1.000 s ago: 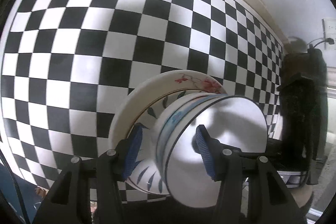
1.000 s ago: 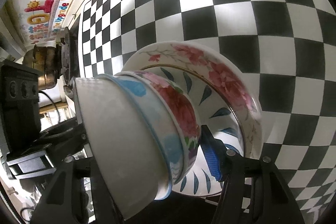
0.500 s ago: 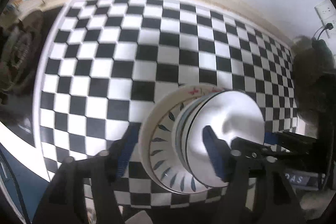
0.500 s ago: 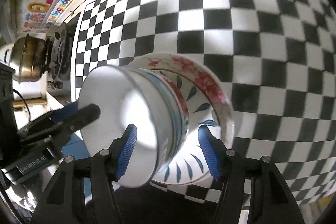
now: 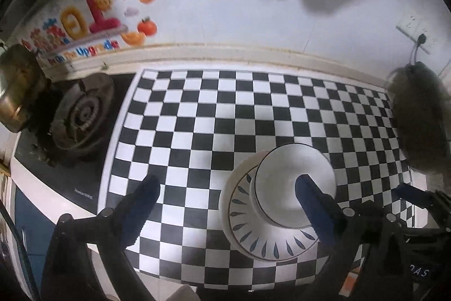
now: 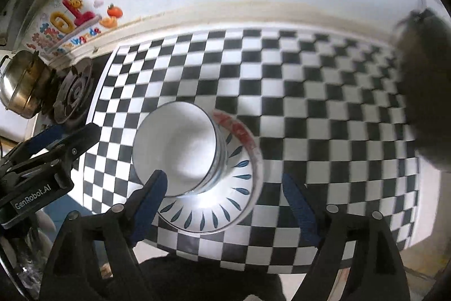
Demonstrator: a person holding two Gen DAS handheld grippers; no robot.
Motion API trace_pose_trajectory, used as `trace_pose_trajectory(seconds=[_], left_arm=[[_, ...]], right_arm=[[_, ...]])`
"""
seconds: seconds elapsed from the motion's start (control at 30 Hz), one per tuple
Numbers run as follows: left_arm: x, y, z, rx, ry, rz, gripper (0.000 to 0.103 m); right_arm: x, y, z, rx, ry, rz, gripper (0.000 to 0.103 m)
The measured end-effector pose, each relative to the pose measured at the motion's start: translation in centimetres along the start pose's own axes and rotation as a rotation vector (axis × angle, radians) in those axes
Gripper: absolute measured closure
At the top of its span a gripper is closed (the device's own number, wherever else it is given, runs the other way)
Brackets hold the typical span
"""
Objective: Organize plates and bowls
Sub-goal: 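Open both tools and lift them away from the bowls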
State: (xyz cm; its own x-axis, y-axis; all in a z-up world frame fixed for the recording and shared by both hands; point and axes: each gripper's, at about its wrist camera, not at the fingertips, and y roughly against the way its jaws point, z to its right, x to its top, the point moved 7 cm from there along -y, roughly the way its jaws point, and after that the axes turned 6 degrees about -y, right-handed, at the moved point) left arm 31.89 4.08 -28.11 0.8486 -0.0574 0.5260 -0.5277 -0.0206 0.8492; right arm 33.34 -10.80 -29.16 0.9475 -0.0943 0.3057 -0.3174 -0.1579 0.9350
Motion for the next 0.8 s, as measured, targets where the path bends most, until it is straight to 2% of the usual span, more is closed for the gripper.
trace_pose_trajectory(seconds=[0.13,0.4,0.8], left_arm=[[-0.7,3.3,0.1,0.034,-0.029,0.067,0.004],[-2.7,9.3,0.9,0.042,-0.054,0.147,0.004],[-6.0,18.1,2.6,0.071,-0.029,0.284,0.004]], right_arm=[[-1.4,3.6,-0.3,-0.027,-0.009,0.071,0.015],[-3.6,10.9,-1.2,-0.045,0.001,0.221,0.014],[-8.6,20.6,-1.0,-0.034,0.038,0.388,0.014]])
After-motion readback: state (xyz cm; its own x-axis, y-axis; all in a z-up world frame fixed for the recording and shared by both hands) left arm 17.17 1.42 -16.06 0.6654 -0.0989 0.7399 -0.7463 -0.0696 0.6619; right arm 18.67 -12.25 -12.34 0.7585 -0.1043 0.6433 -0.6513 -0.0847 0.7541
